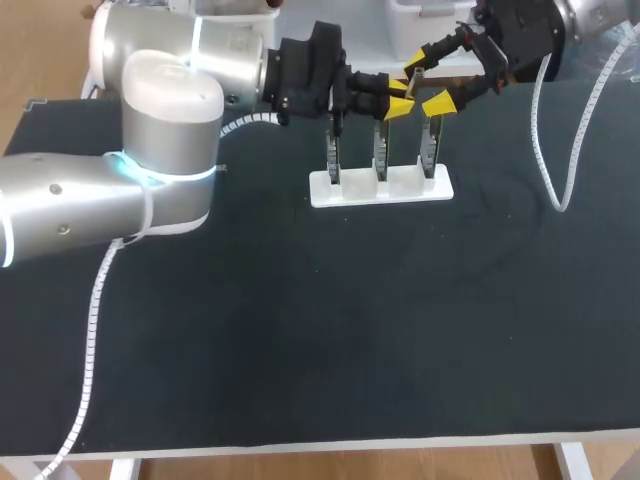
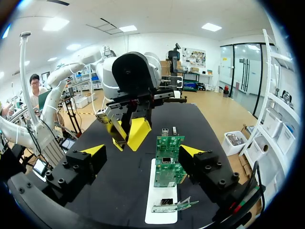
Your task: Pick up the optical module with the left hand, and insert it into the network port with the right hand.
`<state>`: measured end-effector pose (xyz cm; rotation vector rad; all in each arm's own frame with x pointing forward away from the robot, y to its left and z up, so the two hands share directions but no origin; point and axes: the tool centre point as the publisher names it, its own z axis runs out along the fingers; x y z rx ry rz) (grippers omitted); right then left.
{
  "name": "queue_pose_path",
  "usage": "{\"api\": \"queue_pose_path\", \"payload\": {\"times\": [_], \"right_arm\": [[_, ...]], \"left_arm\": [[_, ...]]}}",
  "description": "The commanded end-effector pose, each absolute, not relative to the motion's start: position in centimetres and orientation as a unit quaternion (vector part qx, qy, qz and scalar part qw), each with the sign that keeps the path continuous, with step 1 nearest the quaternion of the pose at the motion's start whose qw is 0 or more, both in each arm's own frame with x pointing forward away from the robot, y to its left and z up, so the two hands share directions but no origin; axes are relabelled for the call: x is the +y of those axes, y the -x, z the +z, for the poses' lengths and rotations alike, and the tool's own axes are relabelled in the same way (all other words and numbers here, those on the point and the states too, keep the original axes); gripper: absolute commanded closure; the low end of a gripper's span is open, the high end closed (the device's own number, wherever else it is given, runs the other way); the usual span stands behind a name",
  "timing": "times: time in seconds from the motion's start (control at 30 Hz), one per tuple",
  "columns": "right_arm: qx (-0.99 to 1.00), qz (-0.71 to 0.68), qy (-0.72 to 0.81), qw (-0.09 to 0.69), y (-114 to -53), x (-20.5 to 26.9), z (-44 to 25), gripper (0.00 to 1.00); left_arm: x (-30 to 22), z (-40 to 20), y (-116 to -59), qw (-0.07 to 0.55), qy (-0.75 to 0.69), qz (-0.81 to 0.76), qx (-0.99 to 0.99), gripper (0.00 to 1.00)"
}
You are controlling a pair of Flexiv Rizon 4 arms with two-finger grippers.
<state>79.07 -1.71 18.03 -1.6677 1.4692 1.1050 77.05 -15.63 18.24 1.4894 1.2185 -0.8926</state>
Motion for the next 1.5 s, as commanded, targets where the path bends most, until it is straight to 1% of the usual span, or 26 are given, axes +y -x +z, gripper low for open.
{"api": "queue_pose_path", "payload": {"times": [0.03,0.5,0.63,0.9,1.5], "right_arm": [[0.561,0.42,0.635,0.324,-78.93,-1.71,18.08,0.0],[0.561,0.42,0.635,0.324,-78.93,-1.71,18.08,0.0],[0.561,0.42,0.635,0.324,-78.93,-1.71,18.08,0.0],[0.561,0.42,0.635,0.324,-78.93,-1.71,18.08,0.0],[0.56,0.42,0.635,0.327,-78.68,-1.87,18.37,0.0]], "left_arm": [[-15.54,18.05,-76.84,0.491,-0.61,-0.366,0.503,1.0],[-15.48,17.82,-77.1,0.492,-0.608,-0.369,0.503,1.0],[-15.51,17.73,-77.18,0.505,-0.602,-0.372,0.494,1.0],[-15.32,17.88,-77.07,0.49,-0.607,-0.374,0.501,1.0],[-15.35,17.93,-77.0,0.49,-0.607,-0.374,0.502,1.0]]}}
